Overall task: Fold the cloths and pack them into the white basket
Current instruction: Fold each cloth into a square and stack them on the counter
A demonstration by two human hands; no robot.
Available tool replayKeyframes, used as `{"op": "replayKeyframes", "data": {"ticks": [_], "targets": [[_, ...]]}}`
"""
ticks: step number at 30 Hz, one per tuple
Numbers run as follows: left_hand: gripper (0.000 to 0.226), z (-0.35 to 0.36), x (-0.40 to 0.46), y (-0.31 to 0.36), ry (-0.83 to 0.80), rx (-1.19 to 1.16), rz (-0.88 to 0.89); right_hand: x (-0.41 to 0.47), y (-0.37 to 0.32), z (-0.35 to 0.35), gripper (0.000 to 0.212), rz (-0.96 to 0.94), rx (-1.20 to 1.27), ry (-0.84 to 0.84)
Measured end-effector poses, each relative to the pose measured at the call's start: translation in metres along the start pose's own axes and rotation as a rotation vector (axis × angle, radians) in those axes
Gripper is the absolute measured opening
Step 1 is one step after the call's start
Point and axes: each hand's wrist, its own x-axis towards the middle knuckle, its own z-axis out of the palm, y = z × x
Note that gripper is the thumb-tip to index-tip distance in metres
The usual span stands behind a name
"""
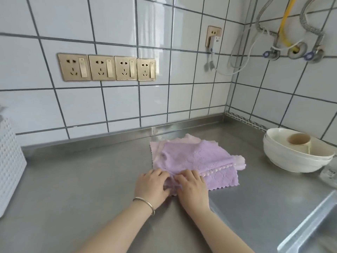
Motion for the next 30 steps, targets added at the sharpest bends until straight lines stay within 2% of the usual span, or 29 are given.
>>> {"op": "replayKeyframes", "data": {"ticks": [1,4,9,12,13,16,21,23,24,26,27,30], "targets": [[0.028,0.001,0.004,0.0,0.011,0.009,-0.006,0.004,0.002,0.003,0.006,0.009,0.006,0.031],[0.021,0.001,0.013,-0.002,0.053,0.002,-0.026,0.014,0.006,0.005,0.018,0.005,0.045,0.17],[0.036,-0.016,0.023,0.002,0.182,-0.218,-0.037,0.031,0.011,-0.005,0.024,-0.077,0.043,0.32],[0.034,-0.039,0.029,0.006,0.286,-0.231,-0.017,0.043,0.012,-0.018,0.012,-0.119,-0.045,0.335],[0.032,-0.048,0.031,0.007,0.302,-0.214,0.004,0.047,0.014,-0.021,0.01,-0.104,-0.091,0.313],[0.034,-0.071,0.033,0.003,0.364,-0.215,0.05,0.053,0.019,-0.034,0.023,-0.004,-0.174,0.181],[0.039,-0.115,0.023,-0.007,0.509,-0.351,0.035,0.058,0.021,-0.067,0.012,0.112,-0.169,0.15],[0.033,-0.136,0.012,-0.013,0.566,-0.393,0.024,0.066,0.005,-0.088,0.015,0.155,-0.022,0.181],[0.028,-0.148,0.004,-0.018,0.594,-0.411,0.008,0.067,-0.009,-0.101,0.017,0.189,0.132,0.167],[0.02,-0.174,-0.016,-0.036,0.619,-0.417,-0.053,0.068,-0.031,-0.122,0.012,0.174,0.466,0.078],[0.018,-0.187,-0.025,-0.049,0.611,-0.416,-0.083,0.068,-0.039,-0.131,0.011,0.116,0.547,0.015],[0.015,-0.224,-0.051,-0.089,0.549,-0.381,-0.216,0.078,-0.068,-0.154,0.048,-0.02,0.495,-0.301]]}}
